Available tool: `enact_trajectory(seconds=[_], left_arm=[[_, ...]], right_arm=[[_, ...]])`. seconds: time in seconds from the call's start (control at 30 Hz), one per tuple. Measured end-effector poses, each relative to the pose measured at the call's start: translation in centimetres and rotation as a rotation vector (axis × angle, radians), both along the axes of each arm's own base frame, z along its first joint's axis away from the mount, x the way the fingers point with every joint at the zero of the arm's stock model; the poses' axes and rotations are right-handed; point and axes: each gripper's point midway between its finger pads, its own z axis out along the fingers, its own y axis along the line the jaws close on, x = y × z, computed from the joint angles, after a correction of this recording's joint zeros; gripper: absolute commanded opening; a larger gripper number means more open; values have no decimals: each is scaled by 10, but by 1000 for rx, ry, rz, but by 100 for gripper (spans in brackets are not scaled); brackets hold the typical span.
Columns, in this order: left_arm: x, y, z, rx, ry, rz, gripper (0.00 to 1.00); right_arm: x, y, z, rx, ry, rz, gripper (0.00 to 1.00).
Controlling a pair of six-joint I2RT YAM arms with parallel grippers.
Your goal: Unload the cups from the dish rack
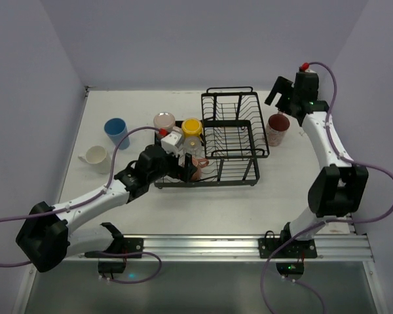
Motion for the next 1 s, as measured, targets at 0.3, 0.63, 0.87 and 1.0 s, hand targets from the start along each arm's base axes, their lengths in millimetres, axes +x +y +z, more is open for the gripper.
enact_trajectory(seconds=[0.3, 0.63, 0.87, 1.0], left_arm=[[13, -6, -18, 68, 0, -10, 100], [25, -15, -38, 94, 4, -22, 80], [32, -16, -36, 86, -17, 1, 19], [30, 0, -33, 111, -23, 58, 11]], right_arm=[[-72, 23, 81, 152, -316, 42, 99], [-136, 47, 132, 266, -534, 149, 99], [-170, 50, 171, 263, -650, 188, 99], [-195, 59, 206, 273, -743, 255, 99]])
